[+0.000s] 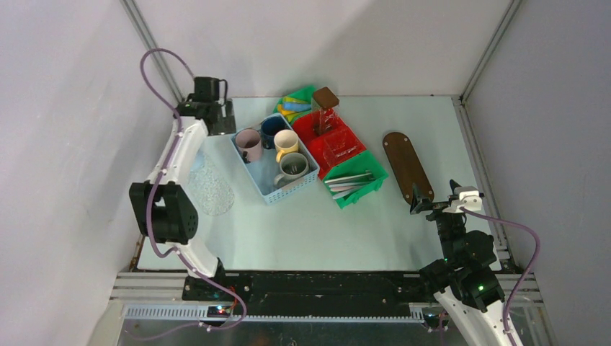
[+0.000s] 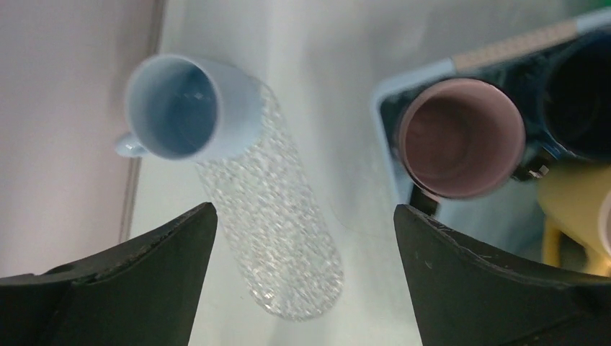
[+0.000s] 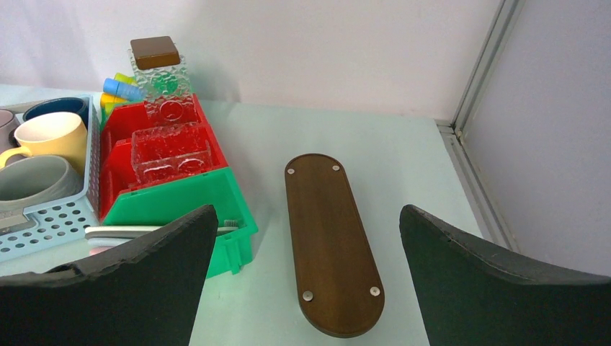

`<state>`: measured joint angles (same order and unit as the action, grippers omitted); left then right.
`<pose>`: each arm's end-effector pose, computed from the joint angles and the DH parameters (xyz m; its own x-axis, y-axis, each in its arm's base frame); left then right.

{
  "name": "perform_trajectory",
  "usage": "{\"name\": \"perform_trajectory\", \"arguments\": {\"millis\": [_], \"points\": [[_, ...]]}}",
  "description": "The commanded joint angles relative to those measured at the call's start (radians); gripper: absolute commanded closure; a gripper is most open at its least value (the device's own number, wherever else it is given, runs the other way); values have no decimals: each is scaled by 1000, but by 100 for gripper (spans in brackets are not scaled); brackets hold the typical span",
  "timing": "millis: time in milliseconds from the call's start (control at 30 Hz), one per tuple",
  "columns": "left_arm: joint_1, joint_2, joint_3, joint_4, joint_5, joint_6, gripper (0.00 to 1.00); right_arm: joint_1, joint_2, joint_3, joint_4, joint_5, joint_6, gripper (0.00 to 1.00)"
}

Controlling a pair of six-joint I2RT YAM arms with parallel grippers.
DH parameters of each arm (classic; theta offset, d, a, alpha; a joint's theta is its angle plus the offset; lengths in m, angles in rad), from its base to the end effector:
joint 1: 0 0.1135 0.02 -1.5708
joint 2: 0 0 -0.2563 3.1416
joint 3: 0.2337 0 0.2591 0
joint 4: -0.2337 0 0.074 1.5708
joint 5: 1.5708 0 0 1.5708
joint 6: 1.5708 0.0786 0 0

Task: Prepare toiletry sets of a toothbrush and toothpaste on the tray
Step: Move the cup to the tray, then pick up the cup from the storage box.

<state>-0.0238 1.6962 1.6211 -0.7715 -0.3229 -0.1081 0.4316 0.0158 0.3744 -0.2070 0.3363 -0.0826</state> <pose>0.4068 0.0153 0.2974 -0.7242 -0.0851 -0.6843 -0.2673 0.9494 0.1648 0.1246 0.0288 0.2846 0.1448 -0.0190 -0.9893 -0.0869 0.9957 -0.0319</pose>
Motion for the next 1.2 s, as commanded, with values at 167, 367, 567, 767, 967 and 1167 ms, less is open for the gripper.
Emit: {"name": "perform_trajectory", "arguments": {"millis": [167, 367, 567, 767, 967, 1167], "points": [[-305, -64, -41, -95, -101, -230, 1, -7, -112, 27, 12, 0, -9, 0], [-459, -43, -68, -53, -75, -321, 5, -11, -112, 27, 7, 1, -12, 0], [-562, 16, -36, -20, -46, -387, 8, -16, -113, 28, 5, 2, -12, 0], [-591, 84, -29, 56, -22, -483, 13, -19, -112, 29, 1, 3, -12, 0], [-594, 170, 15, 103, -12, -540, 29, -21, -113, 30, -5, 4, -12, 0], [-595, 248, 43, 126, 11, -583, 39, -21, -113, 30, -1, 0, -11, 0]]}}
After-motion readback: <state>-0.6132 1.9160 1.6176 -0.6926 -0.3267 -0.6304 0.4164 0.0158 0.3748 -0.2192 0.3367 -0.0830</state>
